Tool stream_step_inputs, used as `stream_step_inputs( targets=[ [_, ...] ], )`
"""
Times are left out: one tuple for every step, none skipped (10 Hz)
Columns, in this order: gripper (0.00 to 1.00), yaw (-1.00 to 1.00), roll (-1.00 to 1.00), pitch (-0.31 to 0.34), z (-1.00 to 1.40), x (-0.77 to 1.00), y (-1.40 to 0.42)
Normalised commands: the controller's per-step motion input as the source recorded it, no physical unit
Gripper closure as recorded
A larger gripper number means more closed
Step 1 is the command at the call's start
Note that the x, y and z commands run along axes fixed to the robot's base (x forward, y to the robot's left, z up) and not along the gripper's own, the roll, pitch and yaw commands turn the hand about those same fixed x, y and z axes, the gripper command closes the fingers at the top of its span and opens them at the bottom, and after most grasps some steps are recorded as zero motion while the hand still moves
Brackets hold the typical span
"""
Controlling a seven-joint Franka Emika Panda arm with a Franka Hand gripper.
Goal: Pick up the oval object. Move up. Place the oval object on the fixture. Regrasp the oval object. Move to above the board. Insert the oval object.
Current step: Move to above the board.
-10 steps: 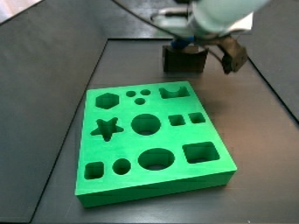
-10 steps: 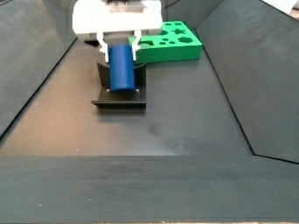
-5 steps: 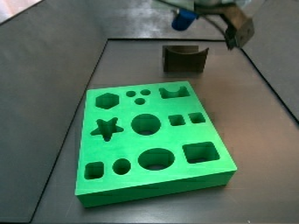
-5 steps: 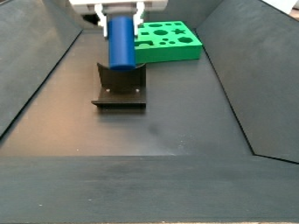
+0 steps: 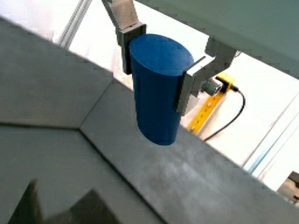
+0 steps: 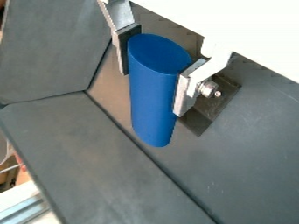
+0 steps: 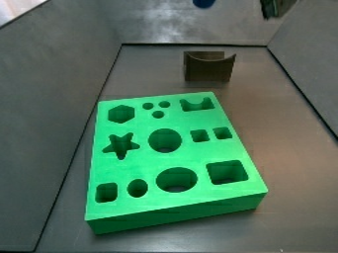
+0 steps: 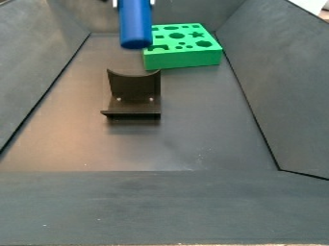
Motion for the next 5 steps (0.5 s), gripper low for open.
stream_step_inputs(
  targets=[
    [1.0,0.08,-0.05,0.055,1.0,-0.08,0.0],
    [1.0,0.07,-0.05,0.045,1.0,-0.08,-0.01],
    [1.0,0.07,-0.05,0.038,1.0,-0.07,-0.01],
    [1.0,0.06,-0.05,0.033,0.94,-0.06,-0.01],
    [1.0,0.05,-0.04,0.038,0.77,-0.04,-0.01]
  ],
)
